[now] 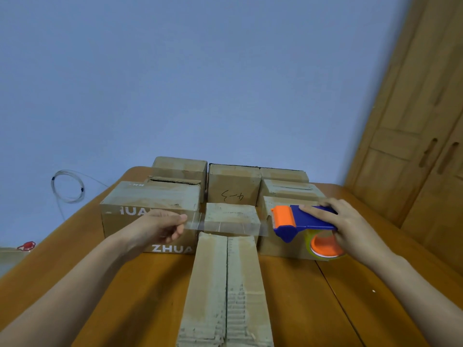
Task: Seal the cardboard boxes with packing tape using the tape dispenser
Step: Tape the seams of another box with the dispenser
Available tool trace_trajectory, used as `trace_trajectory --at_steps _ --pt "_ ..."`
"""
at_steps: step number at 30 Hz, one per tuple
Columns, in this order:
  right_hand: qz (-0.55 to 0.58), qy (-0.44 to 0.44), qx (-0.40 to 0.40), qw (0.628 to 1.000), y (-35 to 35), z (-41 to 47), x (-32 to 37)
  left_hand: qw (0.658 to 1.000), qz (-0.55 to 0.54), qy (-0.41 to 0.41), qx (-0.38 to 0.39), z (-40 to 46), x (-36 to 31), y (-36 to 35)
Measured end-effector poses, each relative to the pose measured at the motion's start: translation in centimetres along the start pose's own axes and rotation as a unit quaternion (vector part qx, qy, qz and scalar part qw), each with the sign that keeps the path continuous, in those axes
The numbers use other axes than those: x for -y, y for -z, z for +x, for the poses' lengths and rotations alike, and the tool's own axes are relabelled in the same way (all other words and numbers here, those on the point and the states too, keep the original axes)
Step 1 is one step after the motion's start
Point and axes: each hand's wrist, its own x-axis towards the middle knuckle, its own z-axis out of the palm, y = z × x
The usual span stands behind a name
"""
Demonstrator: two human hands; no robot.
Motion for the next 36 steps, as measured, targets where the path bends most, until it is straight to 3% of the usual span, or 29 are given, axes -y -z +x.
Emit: trace_trajectory --at_steps 5,15,36 --pt "-0.014 0.006 0.007 1.000 -0.5 -0.1 0.1 1.000 -0.014 0.006 -0.005 0.2 1.2 -0.5" --pt "-0.010 -0.005 0.010 1.000 -1.8 -0.1 0.0 0.993 -0.033 0.002 -0.110 0.6 2.4 -1.8" --pt "0.080 -0.104 0.029 0.991 -7.7 -4.1 3.2 0.990 -0.043 0.050 -0.124 0.2 5.9 -4.3"
